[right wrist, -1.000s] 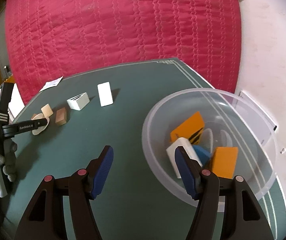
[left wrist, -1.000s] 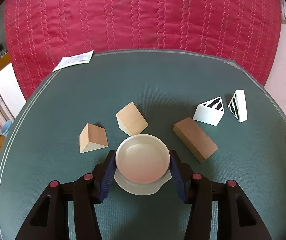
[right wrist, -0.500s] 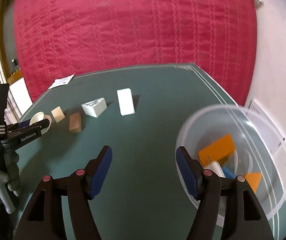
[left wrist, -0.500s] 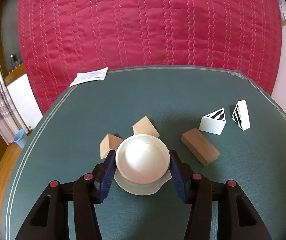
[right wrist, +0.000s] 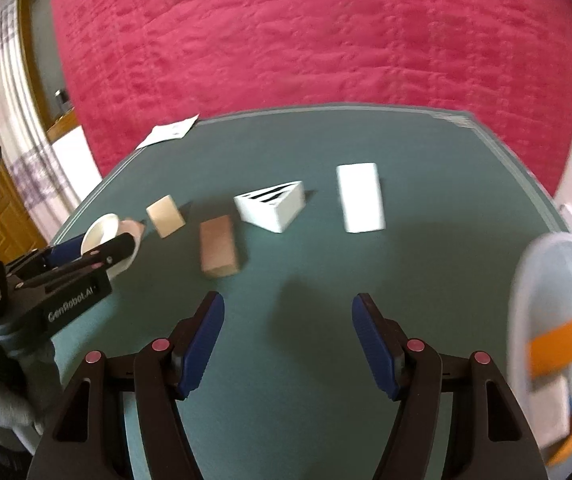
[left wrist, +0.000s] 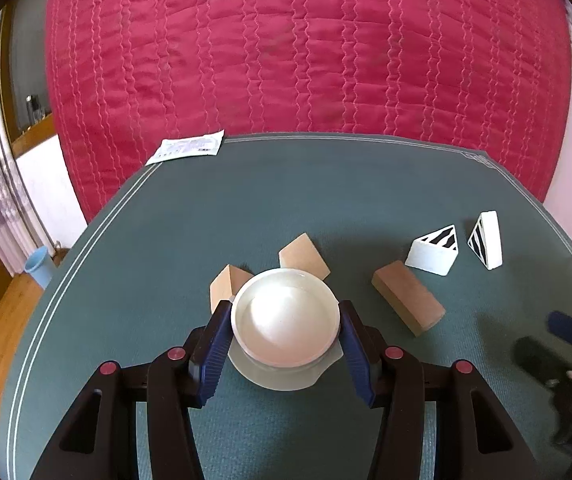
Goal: Organize rigid objects
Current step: 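Grasp the brown wooden block with the right gripper while left holds the white cup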
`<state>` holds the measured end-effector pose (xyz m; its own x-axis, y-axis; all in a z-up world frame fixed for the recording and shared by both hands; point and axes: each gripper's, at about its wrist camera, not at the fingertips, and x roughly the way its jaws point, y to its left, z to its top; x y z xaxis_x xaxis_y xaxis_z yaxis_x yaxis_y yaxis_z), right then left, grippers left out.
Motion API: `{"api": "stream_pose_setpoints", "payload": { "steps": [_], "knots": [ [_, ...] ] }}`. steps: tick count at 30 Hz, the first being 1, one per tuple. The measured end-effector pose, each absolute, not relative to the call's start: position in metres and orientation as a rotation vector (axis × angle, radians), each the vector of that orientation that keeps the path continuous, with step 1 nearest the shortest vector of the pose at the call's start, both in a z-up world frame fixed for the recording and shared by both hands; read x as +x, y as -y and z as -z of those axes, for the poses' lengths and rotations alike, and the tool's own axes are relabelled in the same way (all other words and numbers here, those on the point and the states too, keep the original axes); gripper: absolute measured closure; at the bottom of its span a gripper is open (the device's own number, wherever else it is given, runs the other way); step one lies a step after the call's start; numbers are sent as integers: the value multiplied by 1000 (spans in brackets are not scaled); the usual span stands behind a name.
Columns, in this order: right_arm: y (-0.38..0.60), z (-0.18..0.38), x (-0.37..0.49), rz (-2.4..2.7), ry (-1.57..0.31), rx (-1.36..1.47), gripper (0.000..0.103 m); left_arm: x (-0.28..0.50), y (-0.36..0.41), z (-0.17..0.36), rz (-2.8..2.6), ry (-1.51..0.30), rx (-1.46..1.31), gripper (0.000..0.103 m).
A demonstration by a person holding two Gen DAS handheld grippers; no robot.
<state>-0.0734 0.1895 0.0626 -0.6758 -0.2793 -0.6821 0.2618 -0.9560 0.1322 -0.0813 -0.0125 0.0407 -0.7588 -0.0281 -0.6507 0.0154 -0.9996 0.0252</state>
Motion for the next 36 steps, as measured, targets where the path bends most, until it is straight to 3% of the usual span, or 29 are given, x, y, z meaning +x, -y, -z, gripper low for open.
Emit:
{"api": "stream_pose_setpoints", "payload": {
  "steps": [11,19,26,33,36],
  "knots": [
    [-149,-41,-118,2513,18,1142,36,-86,26,-34,2867,-31,1106,48],
    [-128,-38,-136,2500,-81,1142,50,-87,30,-34,2841,-46,1104,48],
    [-112,-39,-148,2507,-145,1138,52,-88,31,-32,2836,-46,1115,48],
    [-101,-38,-146,2518,-220,1128,72,-88,30,-31,2833,-43,1120,48],
    [-102,-38,-144,2527,-221,1127,74,-88,30,-32,2834,-42,1118,48]
  ]
}}
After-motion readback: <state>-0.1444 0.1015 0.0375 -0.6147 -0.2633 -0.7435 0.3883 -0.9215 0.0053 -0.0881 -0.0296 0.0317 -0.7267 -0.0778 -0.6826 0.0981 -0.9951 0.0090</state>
